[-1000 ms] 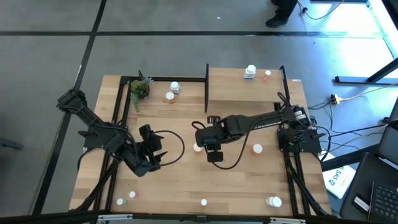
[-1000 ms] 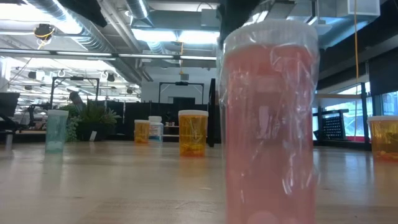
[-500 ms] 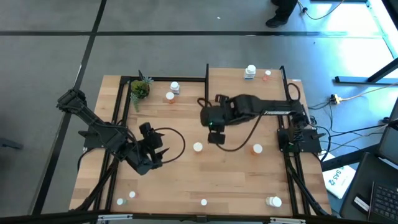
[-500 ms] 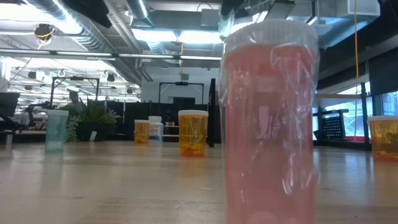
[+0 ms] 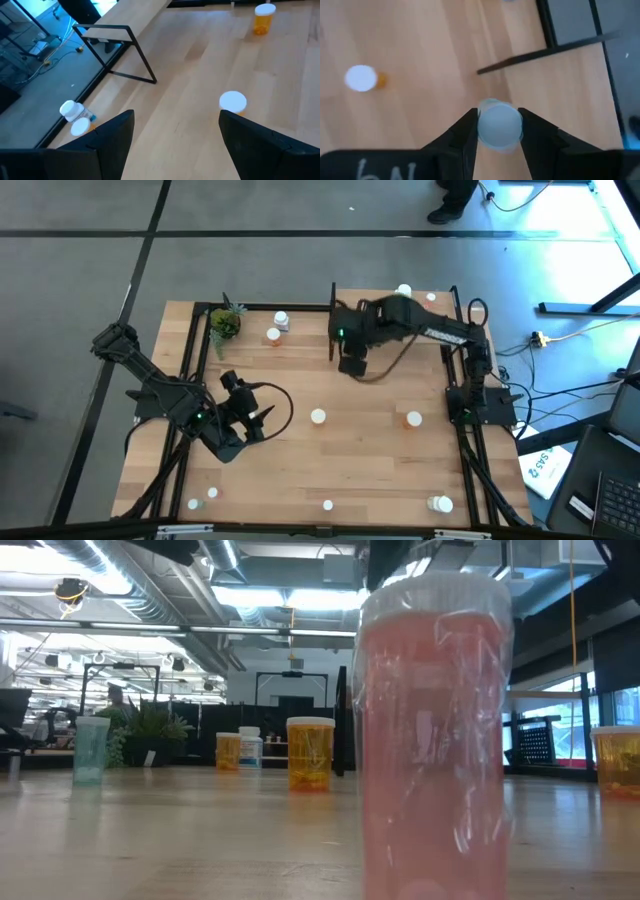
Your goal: Pick and place medicine bottles onto shelf by color
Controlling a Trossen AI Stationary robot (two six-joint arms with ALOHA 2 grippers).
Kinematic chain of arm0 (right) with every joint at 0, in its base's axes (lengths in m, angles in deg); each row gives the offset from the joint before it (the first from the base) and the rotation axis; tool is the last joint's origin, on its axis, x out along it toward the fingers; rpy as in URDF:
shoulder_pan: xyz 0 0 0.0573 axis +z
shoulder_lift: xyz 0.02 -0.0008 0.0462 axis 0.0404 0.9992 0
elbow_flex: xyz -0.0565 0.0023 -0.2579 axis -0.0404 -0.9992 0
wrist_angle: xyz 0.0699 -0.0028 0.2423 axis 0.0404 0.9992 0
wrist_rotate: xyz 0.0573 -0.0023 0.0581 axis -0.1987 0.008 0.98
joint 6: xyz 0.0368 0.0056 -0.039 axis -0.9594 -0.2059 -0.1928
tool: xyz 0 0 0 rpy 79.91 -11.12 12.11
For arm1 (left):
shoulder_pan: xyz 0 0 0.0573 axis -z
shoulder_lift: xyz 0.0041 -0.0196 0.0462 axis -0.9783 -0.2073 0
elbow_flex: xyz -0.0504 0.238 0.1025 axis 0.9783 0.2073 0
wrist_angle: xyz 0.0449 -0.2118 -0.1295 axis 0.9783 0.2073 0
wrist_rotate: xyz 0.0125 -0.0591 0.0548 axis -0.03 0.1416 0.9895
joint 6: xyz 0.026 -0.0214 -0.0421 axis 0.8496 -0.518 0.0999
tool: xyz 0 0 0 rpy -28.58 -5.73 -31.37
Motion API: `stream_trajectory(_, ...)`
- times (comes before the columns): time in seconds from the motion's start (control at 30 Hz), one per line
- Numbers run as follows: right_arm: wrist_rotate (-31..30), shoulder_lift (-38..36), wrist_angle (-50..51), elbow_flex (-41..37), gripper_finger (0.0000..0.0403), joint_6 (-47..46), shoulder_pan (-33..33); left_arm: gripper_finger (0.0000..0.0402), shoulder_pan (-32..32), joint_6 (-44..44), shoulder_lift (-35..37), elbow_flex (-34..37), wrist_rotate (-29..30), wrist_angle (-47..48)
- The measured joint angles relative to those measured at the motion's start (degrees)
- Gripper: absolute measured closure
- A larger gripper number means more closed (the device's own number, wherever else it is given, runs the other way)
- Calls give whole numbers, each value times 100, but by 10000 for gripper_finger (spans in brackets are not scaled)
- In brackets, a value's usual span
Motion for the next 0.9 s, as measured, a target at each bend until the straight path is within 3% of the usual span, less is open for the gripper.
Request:
stream_trajectory(0.4, 1195, 2, -251, -1, 273, 821, -1726, 116, -16, -5, 0, 0, 3, 2)
stream_trajectory(0.53, 1277, 0, -251, -2, 273, 1007, -2297, 116, -110, -8, 0, 0, 3, 3)
stream_trajectory(0.67, 1282, 0, -244, -41, 273, 587, -2776, 116, -278, -8, 0, 0, 14, 2)
stream_trajectory(0.9, 1296, 0, -447, -273, 273, 298, -3104, 116, -764, -104, 0, 0, 386, 7)
